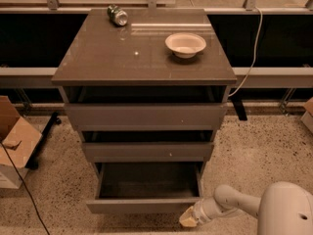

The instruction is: Close bottom drawer

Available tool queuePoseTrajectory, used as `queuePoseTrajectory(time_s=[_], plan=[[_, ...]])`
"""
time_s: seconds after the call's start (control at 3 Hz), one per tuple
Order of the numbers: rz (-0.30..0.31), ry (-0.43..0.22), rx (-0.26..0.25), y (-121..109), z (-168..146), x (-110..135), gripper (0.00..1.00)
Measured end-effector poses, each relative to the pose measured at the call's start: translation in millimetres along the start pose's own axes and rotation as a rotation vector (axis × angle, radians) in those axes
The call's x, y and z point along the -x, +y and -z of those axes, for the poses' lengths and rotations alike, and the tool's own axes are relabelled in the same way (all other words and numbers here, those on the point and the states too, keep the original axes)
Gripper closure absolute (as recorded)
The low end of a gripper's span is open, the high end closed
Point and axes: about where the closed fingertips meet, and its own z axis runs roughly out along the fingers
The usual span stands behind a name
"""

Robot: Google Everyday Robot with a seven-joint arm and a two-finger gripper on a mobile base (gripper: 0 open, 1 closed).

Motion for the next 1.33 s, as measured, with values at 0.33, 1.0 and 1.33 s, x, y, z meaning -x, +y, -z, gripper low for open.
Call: queuePoseTrajectory(time_s=[0.33,1.0,1.33], plan=[[0.000,0.000,0.000,0,0,0,1.00],[0.107,-0.067,-0.083,-34,-13,37,1.00],[0.135,-0.088,-0.108,-50,-12,47,1.00]])
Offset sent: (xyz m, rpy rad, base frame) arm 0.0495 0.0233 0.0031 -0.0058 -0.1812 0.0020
